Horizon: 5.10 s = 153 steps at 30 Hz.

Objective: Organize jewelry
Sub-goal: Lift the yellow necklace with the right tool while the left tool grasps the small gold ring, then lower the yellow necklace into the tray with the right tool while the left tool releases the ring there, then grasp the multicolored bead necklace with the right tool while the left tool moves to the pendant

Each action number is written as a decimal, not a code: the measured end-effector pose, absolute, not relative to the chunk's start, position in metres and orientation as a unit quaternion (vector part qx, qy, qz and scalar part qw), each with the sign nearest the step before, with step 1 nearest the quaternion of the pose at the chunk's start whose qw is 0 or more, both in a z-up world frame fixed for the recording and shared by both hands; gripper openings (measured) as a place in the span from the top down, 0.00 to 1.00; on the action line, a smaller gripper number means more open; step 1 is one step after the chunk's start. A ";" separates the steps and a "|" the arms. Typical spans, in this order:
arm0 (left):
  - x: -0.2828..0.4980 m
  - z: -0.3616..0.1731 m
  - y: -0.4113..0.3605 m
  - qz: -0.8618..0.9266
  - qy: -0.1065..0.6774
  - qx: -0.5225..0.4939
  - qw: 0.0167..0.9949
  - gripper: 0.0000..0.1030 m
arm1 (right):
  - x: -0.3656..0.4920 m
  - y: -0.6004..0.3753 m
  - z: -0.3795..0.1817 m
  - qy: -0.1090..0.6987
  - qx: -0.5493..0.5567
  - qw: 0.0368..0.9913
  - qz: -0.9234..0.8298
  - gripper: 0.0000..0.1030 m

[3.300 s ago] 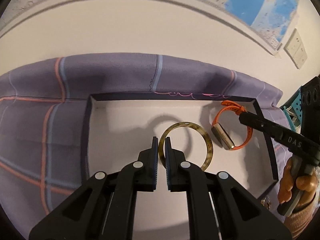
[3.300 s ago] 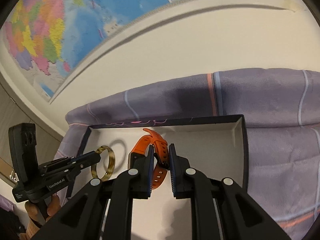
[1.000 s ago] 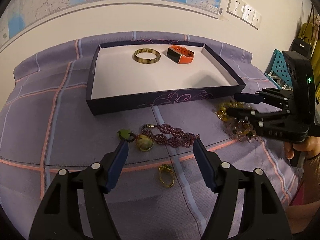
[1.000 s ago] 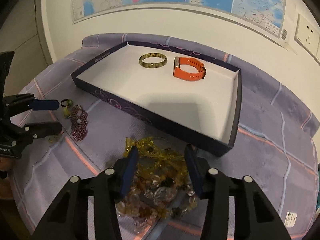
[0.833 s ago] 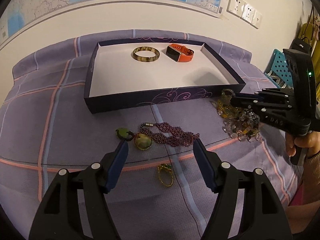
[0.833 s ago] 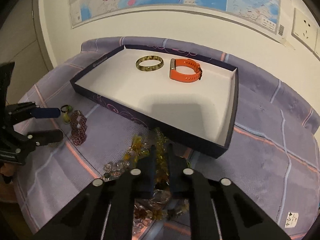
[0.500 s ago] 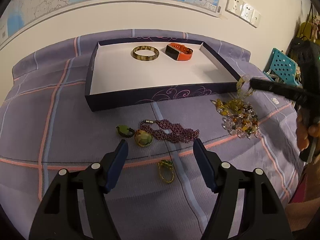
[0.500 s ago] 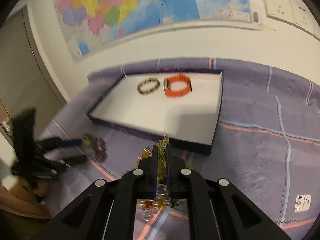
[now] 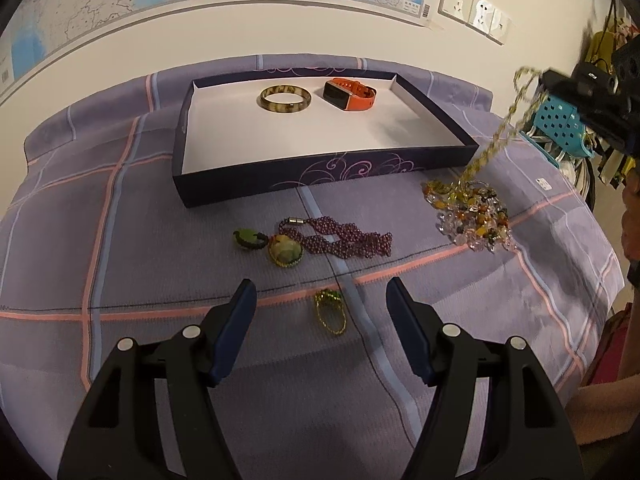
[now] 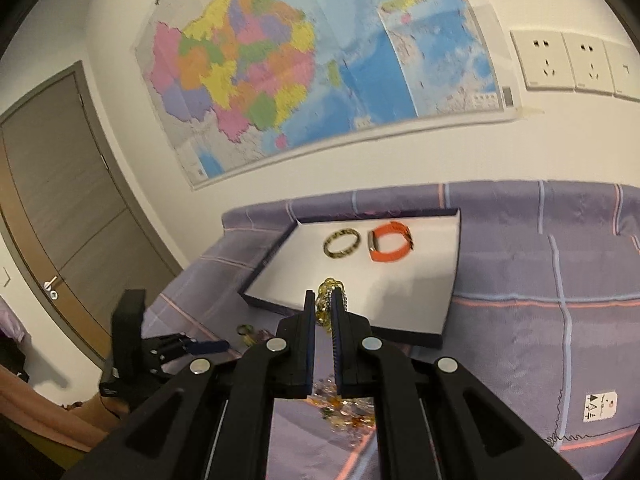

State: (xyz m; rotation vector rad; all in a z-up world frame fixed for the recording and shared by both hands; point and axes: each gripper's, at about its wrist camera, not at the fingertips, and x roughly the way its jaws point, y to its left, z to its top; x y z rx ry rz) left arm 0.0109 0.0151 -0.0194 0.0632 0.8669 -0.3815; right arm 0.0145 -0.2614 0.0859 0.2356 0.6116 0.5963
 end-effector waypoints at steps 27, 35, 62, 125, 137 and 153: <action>0.013 -0.025 0.006 -0.210 0.434 0.056 0.874 0.83 | -0.003 -0.233 0.129 0.240 0.108 0.898 0.353 0.94; 0.014 -0.022 0.006 -0.213 0.434 0.045 0.874 0.93 | 0.001 -0.226 0.126 0.246 0.106 0.895 0.358 0.94; 0.055 0.047 0.009 -0.218 0.362 0.053 0.905 0.97 | 0.051 -0.228 0.145 0.233 0.101 0.908 0.332 0.94; 0.162 0.024 0.007 -0.175 0.390 0.030 0.904 0.54 | 0.144 -0.225 0.032 0.385 0.066 0.884 0.257 0.63; 0.076 0.038 0.031 -0.177 0.347 0.049 0.920 0.48 | 0.067 -0.238 0.042 0.375 0.035 0.886 0.270 0.54; 0.038 -0.005 0.026 -0.196 0.394 0.024 0.898 0.46 | 0.038 -0.185 -0.003 0.434 -0.094 0.857 0.260 0.76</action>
